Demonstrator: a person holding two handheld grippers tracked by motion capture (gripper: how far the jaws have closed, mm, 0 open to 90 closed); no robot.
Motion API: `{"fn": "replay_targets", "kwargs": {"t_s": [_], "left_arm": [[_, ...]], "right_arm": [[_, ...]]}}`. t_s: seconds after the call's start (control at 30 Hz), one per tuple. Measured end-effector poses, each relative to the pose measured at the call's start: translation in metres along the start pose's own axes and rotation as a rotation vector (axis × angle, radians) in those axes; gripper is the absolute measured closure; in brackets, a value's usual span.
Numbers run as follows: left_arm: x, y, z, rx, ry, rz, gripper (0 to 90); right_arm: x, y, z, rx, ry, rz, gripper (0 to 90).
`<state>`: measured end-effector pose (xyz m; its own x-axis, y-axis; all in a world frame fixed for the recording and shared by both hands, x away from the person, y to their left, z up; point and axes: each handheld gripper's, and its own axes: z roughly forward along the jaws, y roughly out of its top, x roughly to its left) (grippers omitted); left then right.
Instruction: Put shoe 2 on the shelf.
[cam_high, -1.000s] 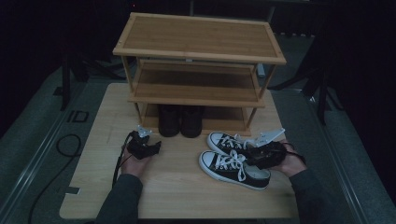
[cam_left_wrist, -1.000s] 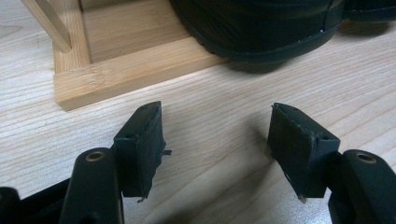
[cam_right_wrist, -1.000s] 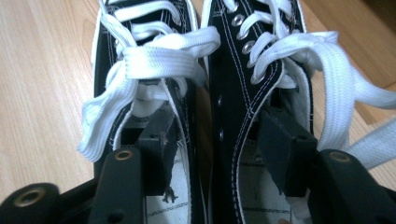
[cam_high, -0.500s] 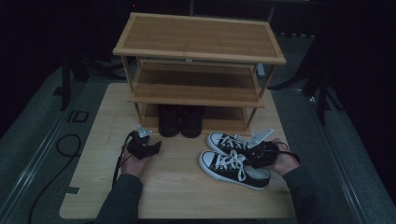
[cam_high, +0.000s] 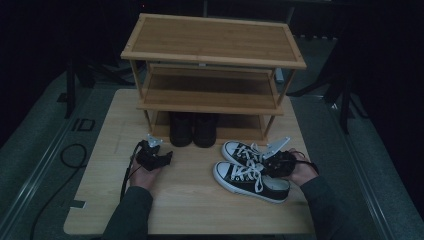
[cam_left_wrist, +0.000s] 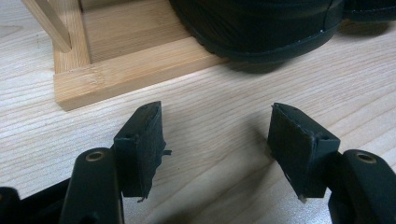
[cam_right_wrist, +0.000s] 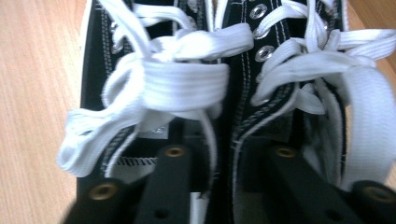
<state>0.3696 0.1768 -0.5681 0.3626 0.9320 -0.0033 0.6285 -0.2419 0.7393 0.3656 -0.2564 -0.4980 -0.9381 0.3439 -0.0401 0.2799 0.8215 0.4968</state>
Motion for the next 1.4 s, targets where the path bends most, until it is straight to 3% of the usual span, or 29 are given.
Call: {"fn": "replay_targets", "kwargs": {"t_s": [0.73, 1.4], "left_arm": [[0.0, 0.0, 0.0, 0.0, 0.0, 0.0, 36.0], [0.0, 0.0, 0.0, 0.0, 0.0, 0.0, 36.0]], "right_arm": [[-0.002, 0.003, -0.005, -0.025, 0.021, 0.003, 85.9], [-0.003, 0.018, -0.032, -0.09, 0.001, -0.015, 86.0]]}}
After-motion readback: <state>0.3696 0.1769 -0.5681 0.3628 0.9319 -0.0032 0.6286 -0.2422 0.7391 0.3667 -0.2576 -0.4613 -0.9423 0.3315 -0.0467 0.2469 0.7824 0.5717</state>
